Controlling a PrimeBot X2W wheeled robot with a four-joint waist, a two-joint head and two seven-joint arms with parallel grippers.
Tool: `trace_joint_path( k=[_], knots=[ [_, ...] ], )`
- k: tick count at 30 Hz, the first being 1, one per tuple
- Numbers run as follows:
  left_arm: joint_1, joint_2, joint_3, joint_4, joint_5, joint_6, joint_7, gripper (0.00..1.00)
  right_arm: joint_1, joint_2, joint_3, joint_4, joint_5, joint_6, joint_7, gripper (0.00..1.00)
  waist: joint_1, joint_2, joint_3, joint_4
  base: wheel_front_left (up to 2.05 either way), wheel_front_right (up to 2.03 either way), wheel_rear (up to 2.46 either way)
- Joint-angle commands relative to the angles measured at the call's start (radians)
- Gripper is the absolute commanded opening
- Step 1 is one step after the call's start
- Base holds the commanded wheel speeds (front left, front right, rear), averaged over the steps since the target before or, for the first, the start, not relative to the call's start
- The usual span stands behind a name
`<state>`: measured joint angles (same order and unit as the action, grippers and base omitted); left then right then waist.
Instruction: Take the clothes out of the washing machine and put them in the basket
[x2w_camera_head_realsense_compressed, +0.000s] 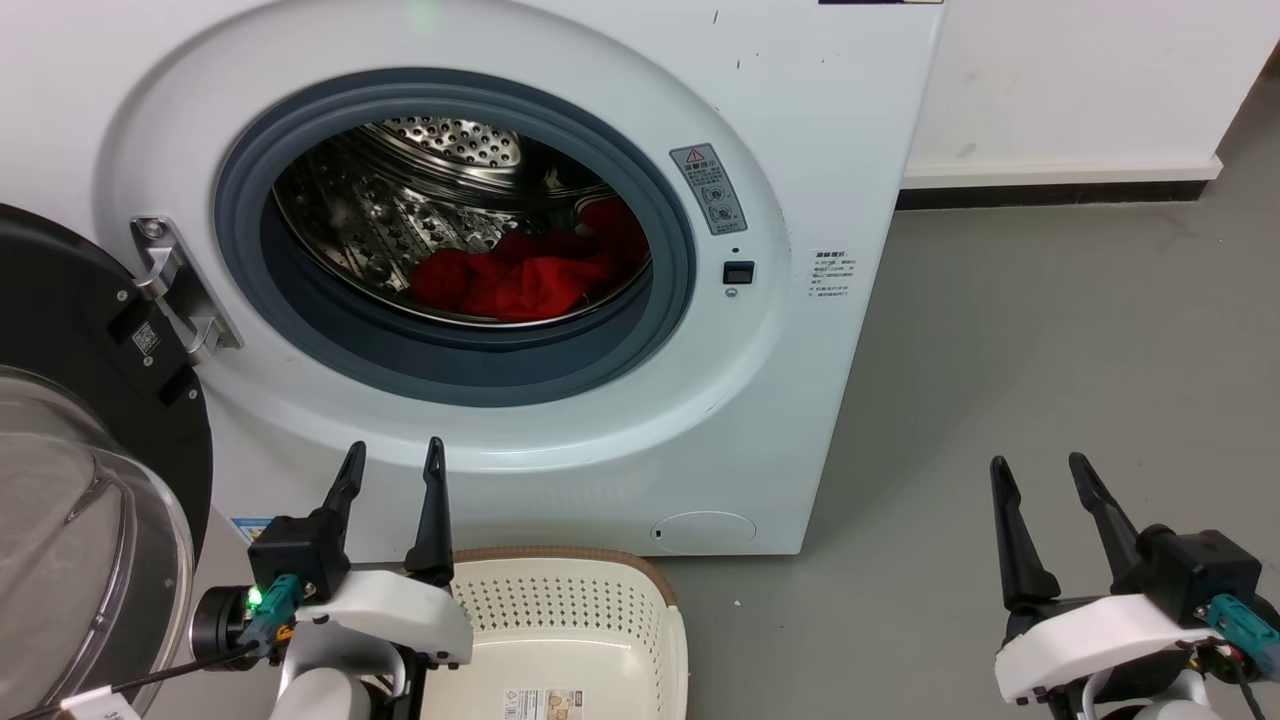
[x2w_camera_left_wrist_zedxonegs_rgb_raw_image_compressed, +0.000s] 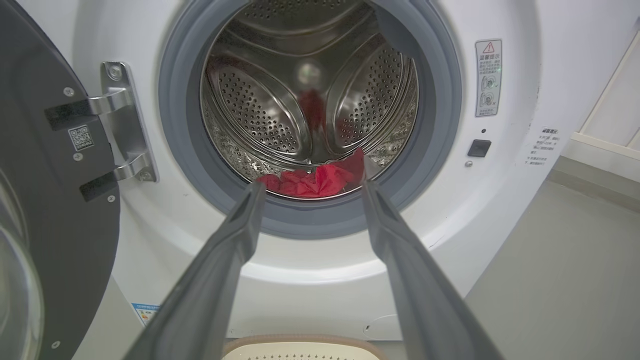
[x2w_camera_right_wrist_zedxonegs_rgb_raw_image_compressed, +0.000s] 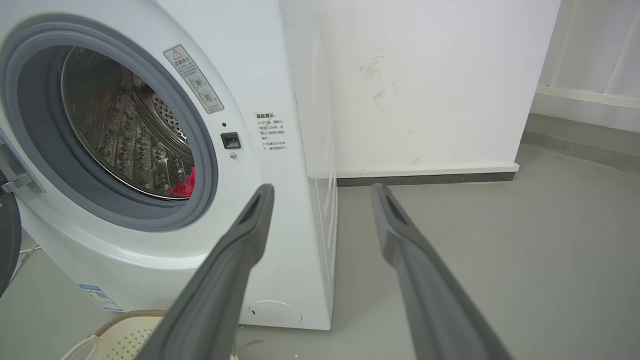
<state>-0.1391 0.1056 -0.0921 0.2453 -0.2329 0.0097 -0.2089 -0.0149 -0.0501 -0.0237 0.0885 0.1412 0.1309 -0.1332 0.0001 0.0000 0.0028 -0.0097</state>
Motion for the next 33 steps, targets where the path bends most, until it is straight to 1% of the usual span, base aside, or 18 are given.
trace_joint_path(
  k=[1, 10, 18, 28, 33],
  knots=[
    [-0.016, 0.005, -0.003, -0.002, 0.016, 0.005, -0.008, 1.0, 0.003, -0.001, 0.0, -0.005, -0.016, 0.0, -0.008, 1.0, -0.0001, 0.0, 0.0, 0.0, 0.0, 0.0, 0.0],
    [-0.017, 0.006, -0.008, 0.01, 0.08, 0.017, -0.026, 1.0, 0.009, 0.0, 0.007, -0.002, -0.091, 0.0, -0.016, 1.0, -0.0001, 0.0, -0.002, -0.002, 0.0, 0.0, 0.0],
    [-0.011, -0.001, -0.003, 0.028, 0.12, 0.012, -0.041, 1.0, 0.016, 0.0, 0.007, -0.001, -0.144, 0.0, -0.026, 1.0, -0.0001, 0.0, -0.003, -0.004, 0.0, 0.0, 0.0],
    [-0.015, -0.009, 0.012, 0.042, 0.172, 0.009, -0.059, 1.0, 0.017, 0.0, 0.014, 0.011, -0.192, 0.0, -0.042, 1.0, -0.0001, 0.0, 0.0, -0.007, 0.0, 0.0, 0.0],
    [-0.013, -0.013, 0.024, 0.052, 0.162, 0.004, -0.057, 1.0, 0.014, 0.0, 0.013, 0.015, -0.185, 0.0, -0.041, 1.0, -0.0001, 0.0, 0.001, -0.009, 0.0, 0.0, 0.0]
  ],
)
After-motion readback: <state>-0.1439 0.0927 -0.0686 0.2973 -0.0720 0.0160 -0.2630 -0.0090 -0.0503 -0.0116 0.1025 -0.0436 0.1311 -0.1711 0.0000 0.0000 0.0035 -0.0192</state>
